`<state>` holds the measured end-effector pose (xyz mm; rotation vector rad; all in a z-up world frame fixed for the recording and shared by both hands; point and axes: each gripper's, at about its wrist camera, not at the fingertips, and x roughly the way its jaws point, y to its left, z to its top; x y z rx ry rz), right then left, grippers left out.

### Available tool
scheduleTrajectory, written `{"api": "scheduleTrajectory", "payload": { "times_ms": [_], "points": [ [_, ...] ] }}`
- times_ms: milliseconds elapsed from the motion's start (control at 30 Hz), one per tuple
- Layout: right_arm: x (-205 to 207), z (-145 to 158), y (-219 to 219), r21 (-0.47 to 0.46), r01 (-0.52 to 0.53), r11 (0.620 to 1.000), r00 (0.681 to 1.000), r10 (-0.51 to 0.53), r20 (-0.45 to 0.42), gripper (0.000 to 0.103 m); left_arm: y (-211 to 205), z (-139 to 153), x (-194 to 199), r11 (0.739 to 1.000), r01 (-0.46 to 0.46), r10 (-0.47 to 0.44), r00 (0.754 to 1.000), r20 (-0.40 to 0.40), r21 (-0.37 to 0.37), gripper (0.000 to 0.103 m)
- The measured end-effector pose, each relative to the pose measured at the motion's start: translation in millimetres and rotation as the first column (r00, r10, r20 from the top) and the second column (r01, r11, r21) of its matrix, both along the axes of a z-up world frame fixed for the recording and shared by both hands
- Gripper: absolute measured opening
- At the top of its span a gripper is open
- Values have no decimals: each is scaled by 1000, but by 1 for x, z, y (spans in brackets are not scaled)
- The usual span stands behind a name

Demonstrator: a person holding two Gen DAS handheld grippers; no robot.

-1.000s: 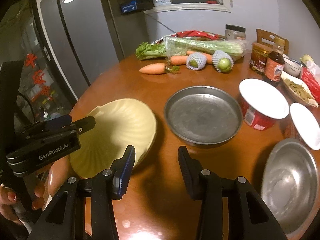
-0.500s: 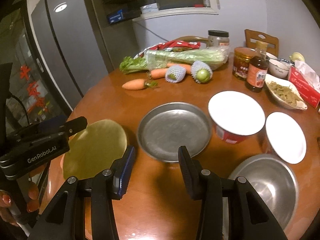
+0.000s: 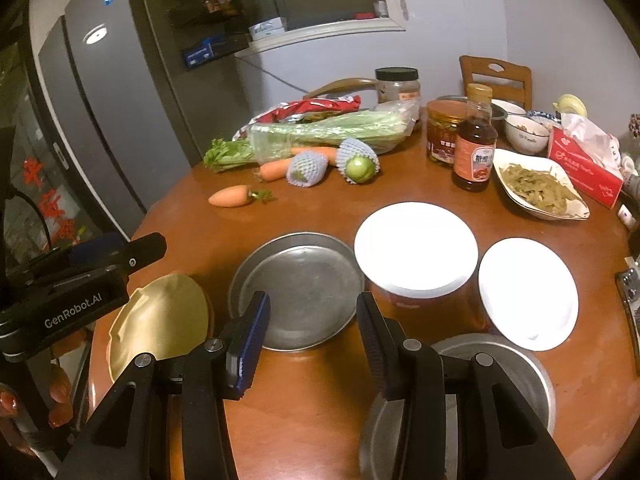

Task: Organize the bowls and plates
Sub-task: 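Lower the shell plate onto the pink plate and open the left gripper, then move the left gripper to the grey metal pan and grasp its rim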

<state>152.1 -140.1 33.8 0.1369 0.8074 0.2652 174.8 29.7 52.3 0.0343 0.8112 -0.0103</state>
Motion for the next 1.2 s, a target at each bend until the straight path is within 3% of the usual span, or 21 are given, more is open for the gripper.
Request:
{"api": "scheduleTrajectory", "payload": {
  "times_ms": [600,1200],
  "points": [
    [38,-42,5,-16,-5,1000,991,2,-133,47,-29,-51,61,995,90,-80,983,-164,53,61],
    [63,-63,14,-81,-21,997,978,4,-209,47,-40,-86,82,988,139,-115,955,-272,68,61]
  ]
}}
